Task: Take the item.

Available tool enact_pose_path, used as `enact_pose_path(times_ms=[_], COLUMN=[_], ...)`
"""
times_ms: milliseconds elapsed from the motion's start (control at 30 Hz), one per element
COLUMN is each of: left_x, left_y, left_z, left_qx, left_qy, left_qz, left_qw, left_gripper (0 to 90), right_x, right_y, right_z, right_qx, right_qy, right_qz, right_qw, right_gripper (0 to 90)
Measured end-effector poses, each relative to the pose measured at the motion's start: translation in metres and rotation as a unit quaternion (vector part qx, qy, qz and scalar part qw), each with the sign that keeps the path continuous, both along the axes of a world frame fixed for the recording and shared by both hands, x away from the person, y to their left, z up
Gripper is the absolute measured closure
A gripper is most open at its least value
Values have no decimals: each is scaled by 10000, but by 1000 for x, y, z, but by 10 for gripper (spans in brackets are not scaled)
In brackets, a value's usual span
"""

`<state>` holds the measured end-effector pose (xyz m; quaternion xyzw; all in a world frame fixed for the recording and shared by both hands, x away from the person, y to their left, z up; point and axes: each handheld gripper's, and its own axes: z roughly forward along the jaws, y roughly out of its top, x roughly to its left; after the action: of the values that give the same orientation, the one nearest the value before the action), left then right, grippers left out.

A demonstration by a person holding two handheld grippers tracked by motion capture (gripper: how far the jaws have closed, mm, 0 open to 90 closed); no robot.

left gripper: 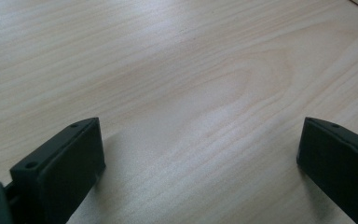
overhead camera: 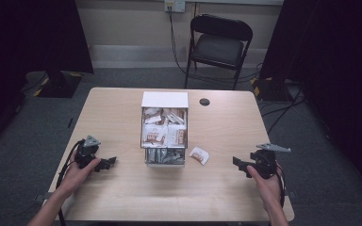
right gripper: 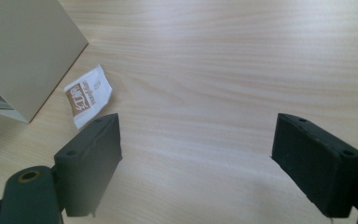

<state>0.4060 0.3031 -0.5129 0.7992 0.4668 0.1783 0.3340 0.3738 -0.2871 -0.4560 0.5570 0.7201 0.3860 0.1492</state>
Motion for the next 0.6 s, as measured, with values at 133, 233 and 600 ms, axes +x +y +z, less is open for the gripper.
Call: enact_pose_path(times_ms=[133,233,600], left_x=[0,0,0], left_y=[0,0,0], left_z=[0,0,0], left_qx=[4,-2,2], left_qy=[1,-2,2], left_qz=[-2,5,-3], left_qw=[10000,10000,10000], left_gripper=[1,1,1], right_x=[-1,-2,0], right_y=[-8,-14,-24], right_z=[-5,-11,-27], right_qx=[-179,-390,-662], right_qy=[69,145,467], right_qz=[-255,-347,-674], right_qw=[9995,9985,9944], right_gripper=[153,153,153])
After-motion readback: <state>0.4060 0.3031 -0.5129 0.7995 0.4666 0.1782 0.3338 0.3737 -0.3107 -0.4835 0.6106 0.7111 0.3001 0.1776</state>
